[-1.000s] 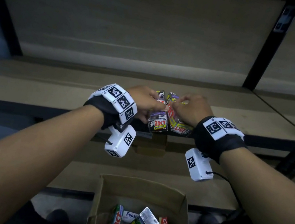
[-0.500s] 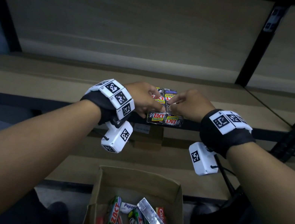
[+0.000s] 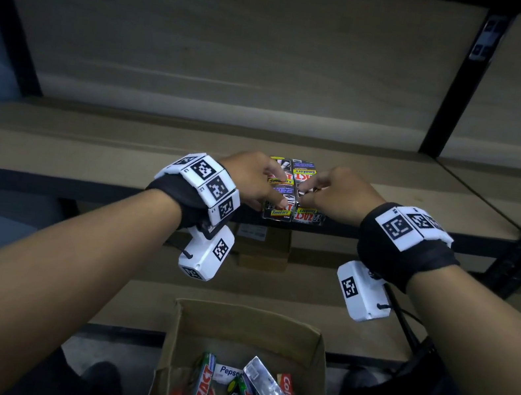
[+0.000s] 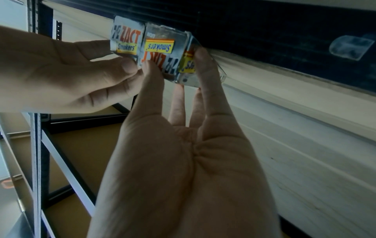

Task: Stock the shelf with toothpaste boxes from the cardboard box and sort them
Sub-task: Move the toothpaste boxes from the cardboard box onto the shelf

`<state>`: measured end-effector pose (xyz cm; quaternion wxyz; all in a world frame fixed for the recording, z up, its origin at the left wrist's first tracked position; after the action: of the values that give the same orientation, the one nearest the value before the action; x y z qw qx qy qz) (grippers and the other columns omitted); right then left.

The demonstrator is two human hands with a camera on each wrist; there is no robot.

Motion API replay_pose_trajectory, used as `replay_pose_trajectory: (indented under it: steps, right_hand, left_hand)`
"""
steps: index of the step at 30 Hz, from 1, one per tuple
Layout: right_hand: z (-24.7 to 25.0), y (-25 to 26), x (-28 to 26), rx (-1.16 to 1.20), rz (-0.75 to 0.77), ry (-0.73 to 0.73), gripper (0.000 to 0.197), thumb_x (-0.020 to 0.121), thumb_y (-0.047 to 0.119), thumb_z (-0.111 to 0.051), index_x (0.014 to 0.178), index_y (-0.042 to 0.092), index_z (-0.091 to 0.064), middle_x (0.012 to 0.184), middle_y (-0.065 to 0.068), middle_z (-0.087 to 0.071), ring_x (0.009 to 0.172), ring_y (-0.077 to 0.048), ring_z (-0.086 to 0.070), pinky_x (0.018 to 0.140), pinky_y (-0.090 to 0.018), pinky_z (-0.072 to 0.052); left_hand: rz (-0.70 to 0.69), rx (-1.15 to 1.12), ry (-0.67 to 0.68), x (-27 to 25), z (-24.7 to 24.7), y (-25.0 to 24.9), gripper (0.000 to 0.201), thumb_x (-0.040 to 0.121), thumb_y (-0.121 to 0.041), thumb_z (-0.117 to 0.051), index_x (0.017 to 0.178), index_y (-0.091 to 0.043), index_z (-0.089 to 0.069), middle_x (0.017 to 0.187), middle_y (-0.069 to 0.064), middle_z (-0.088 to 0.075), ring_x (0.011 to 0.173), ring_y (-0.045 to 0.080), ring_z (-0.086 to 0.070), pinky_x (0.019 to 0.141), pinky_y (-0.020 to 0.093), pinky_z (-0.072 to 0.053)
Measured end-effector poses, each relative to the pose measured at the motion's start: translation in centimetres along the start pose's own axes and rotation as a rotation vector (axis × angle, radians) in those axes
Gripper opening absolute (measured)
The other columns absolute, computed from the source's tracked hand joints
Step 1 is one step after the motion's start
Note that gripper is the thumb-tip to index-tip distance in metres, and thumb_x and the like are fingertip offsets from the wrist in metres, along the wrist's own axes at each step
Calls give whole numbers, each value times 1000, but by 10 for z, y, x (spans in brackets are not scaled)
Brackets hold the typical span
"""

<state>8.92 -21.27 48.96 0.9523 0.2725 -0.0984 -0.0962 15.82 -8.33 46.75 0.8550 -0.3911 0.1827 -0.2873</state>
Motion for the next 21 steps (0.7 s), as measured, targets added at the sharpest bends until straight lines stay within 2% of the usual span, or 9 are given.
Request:
replay_pose_trajectory:
  steps: [4, 6, 8, 10, 12, 15, 16, 19, 21]
  right_hand:
    - [-1, -5, 9, 29, 4, -31, 18, 86, 29, -72, 103, 23, -75, 89, 6, -63, 69, 1, -53, 61, -15, -38]
    - [-2, -8, 15, 56, 1, -42, 19, 87, 29, -72, 104, 23, -74, 90, 4, -64, 68, -1, -54, 60, -16, -39]
    - [-3, -12, 21, 83, -9, -52, 20, 86, 29, -72, 106, 22, -75, 94, 2, -66, 72, -7, -59, 67, -21, -42]
    - [-4, -14, 25, 100, -16, -63, 21, 87, 28, -72, 106, 22, -75, 100, -1, -68, 85, -14, -65, 74, -24, -46]
    - [-5, -16, 29, 104, -9, -76, 21, 88, 28, -71, 107, 22, -75, 103, 0, -69, 87, -14, -66, 75, -24, -47]
    - [-7, -17, 31, 105, 1, -85, 22, 89, 28, -70, 110, 23, -74, 101, 3, -64, 82, -10, -59, 71, -23, -42]
    - [-7, -17, 32, 114, 2, -85, 22, 90, 28, -70, 111, 23, -74, 102, 4, -64, 85, -10, -60, 73, -23, -44]
    - [-9, -20, 29, 131, 5, -89, 20, 89, 26, -70, 109, 26, -74, 111, 4, -67, 101, -13, -64, 93, -30, -50]
    - [-8, -23, 24, 138, 7, -114, 17, 87, 24, -72, 102, 30, -74, 112, 3, -69, 101, -13, -64, 92, -28, -49]
  left_hand:
    - [-3, -11, -32, 13, 5, 5, 53, 78, -20, -83, 126, -21, -62, 129, 3, -59, 97, 25, -70, 84, 42, -60]
    - [-7, -26, -54, 19, 8, 8, 54, 75, -23, -85, 125, -23, -63, 126, 3, -62, 99, 26, -70, 88, 44, -59]
    - [-23, 0, -88, 25, 12, 9, 57, 71, -28, -88, 123, -24, -65, 126, 2, -64, 107, 25, -67, 96, 45, -54]
    - [-32, 28, -101, 30, 14, 11, 59, 68, -33, -89, 122, -25, -67, 125, 2, -65, 109, 22, -66, 101, 43, -51]
    - [-31, 20, -109, 35, 15, 15, 62, 64, -37, -90, 121, -26, -67, 120, 2, -68, 103, 21, -68, 98, 43, -52]
    - [-33, 2, -119, 40, 15, 18, 65, 57, -43, -90, 117, -29, -68, 118, 1, -68, 99, 22, -70, 95, 45, -54]
    - [-38, -6, -128, 39, 16, 17, 63, 59, -41, -90, 116, -28, -69, 119, 1, -67, 99, 22, -70, 94, 45, -55]
    - [-62, -40, -168, 32, 16, 12, 47, 71, -27, -88, 114, -23, -69, 119, 3, -65, 95, 25, -72, 83, 44, -60]
    - [-82, -51, -202, 26, 14, 11, 35, 77, -23, -84, 109, -21, -70, 115, 2, -66, 88, 27, -73, 76, 44, -62]
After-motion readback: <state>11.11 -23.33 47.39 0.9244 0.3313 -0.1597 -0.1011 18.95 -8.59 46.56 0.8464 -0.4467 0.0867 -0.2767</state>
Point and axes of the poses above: each hand's wrist, its own x-axis towards the middle knuckle, its own z-axis out of the back of the hand, y = z × x, the point moved 9 cm from there along x, towards the middle knuckle
